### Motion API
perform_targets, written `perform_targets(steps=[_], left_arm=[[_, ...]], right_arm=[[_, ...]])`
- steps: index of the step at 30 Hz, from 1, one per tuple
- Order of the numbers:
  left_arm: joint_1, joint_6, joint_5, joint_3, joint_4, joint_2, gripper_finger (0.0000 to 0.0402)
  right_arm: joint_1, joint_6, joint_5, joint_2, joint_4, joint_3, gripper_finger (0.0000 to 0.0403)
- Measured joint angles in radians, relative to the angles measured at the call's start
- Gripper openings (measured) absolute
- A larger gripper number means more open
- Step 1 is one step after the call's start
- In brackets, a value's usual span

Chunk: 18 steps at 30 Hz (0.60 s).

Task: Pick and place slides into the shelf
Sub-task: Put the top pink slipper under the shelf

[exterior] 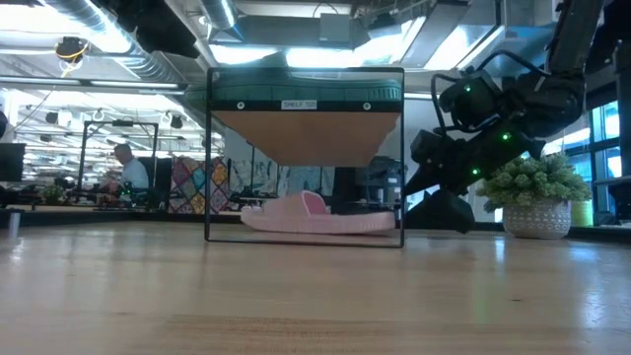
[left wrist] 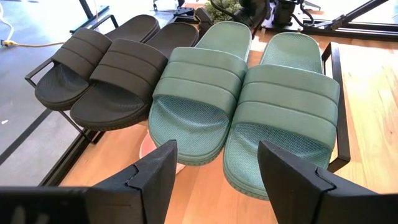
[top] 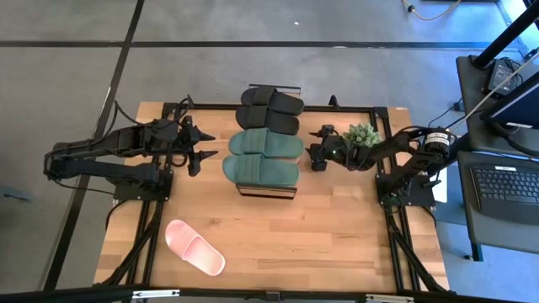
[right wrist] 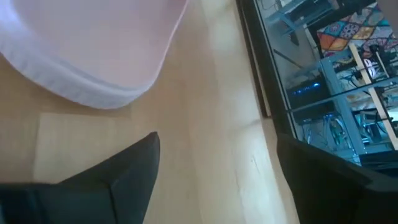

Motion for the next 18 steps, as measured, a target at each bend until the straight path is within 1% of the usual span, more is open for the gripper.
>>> perform_targets(steps=[3,8,13,18], left_arm=[[0.000,0.000,0.000,0.000,0.000,0.000,0.0215],[0.000,0.000,0.000,0.000,0.000,0.000,0.0215],[0.000,0.001,0.000,0.000,0.000,0.000,0.0215],[0.000,0.000,0.000,0.000,0.000,0.000,0.0215]], right_arm=[[0.000,0.000,0.024,0.000,0.002,0.000,0.0317],[0.019,-0.002,0.136,-0.009,0.020,0.000,0.0317],[0.064,0.000,0.149,-0.064,0.008,0.000,0.0317],[0.132,0.017,0.149,-0.161,-0.027,0.000,0.0317]])
